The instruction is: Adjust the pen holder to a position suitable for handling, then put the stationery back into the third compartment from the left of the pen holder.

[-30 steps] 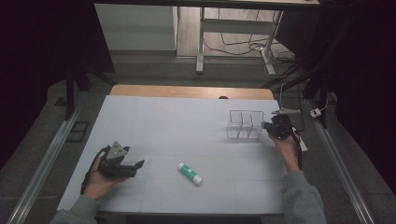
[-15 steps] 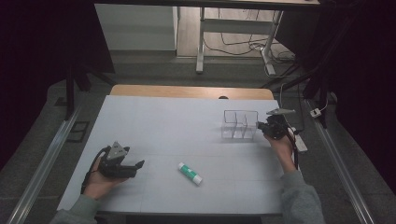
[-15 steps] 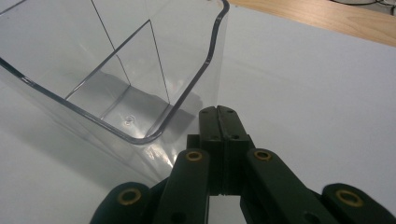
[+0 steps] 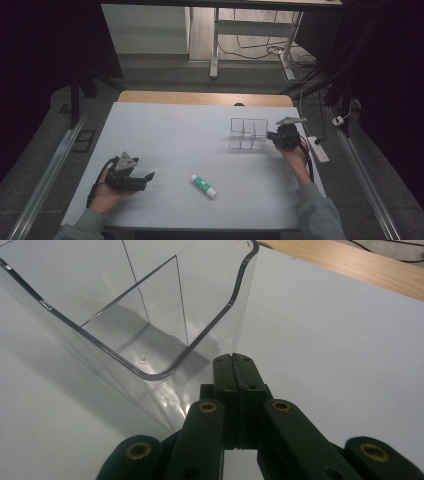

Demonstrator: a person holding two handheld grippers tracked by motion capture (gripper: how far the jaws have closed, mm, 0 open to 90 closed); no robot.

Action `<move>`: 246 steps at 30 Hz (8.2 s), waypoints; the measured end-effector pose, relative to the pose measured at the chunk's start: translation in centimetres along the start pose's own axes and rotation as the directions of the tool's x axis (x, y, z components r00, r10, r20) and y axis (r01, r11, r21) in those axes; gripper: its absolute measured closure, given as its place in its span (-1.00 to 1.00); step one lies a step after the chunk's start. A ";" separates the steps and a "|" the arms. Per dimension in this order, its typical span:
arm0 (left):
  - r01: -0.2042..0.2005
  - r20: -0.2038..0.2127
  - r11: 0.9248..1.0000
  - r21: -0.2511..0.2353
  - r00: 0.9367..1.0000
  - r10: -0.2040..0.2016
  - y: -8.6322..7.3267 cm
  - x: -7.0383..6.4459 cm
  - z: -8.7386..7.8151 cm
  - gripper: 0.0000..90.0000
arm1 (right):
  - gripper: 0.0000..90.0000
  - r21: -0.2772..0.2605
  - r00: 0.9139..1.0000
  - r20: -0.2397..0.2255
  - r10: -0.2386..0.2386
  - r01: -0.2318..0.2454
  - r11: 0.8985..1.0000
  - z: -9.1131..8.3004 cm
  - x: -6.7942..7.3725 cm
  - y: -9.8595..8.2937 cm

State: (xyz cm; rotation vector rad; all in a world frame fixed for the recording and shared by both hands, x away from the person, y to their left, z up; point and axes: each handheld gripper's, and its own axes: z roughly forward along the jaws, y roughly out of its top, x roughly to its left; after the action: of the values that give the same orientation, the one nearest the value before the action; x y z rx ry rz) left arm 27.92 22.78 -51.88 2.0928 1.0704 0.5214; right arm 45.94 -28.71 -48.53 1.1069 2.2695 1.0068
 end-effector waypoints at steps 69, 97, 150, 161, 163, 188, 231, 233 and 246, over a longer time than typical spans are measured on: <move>-0.002 0.009 0.999 0.037 1.000 0.002 -0.1 -0.1 0.5 -0.57 | 0.98 -0.052 0.989 -0.132 -0.065 0.059 0.997 3.4 6.5 2.2; -0.010 0.014 0.999 0.047 1.000 0.010 -0.1 -0.2 0.7 -0.57 | 0.98 -0.067 0.986 -0.149 -0.075 0.066 0.996 5.4 8.5 3.5; -0.017 0.013 1.000 0.019 1.000 0.017 -0.2 -0.3 0.2 -0.57 | -0.17 -0.188 0.963 -0.220 -0.158 0.117 0.975 -6.1 11.2 -2.5; -0.014 0.008 1.000 0.011 1.000 0.014 -0.2 -0.3 0.0 -0.57 | -0.17 -0.170 0.946 -0.258 -0.198 0.157 0.973 -6.1 12.6 -2.5; -0.015 0.011 1.000 0.011 1.000 0.015 -0.2 -0.2 0.0 -0.57 | -0.17 -0.167 0.941 -0.279 -0.191 0.148 0.975 -6.1 12.8 -2.5; -0.047 0.042 0.999 -0.003 0.998 0.047 0.0 -0.6 0.1 -0.53 | -0.17 -0.093 0.922 -0.332 -0.199 0.178 0.980 -5.4 14.9 -2.4; -0.080 0.032 0.996 0.033 0.996 0.079 -0.3 -0.6 0.4 -0.54 | 0.30 0.246 0.871 -0.394 -0.294 0.408 0.879 0.8 24.2 -1.0; -0.082 0.032 0.996 0.033 0.996 0.081 -0.3 -0.6 0.4 -0.54 | 0.42 0.257 0.883 -0.381 -0.274 0.385 0.886 0.8 24.2 -1.0; -0.172 0.031 0.985 -0.019 0.985 0.172 0.7 -2.0 -0.4 -0.46 | 0.44 0.215 0.846 -0.434 -0.309 0.430 0.877 0.1 23.5 -0.1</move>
State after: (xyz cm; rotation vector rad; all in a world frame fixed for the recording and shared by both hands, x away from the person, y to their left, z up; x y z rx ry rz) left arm 26.90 21.06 -51.09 2.1836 0.8684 0.5755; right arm 32.02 -9.89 -49.92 0.5478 2.8938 0.7786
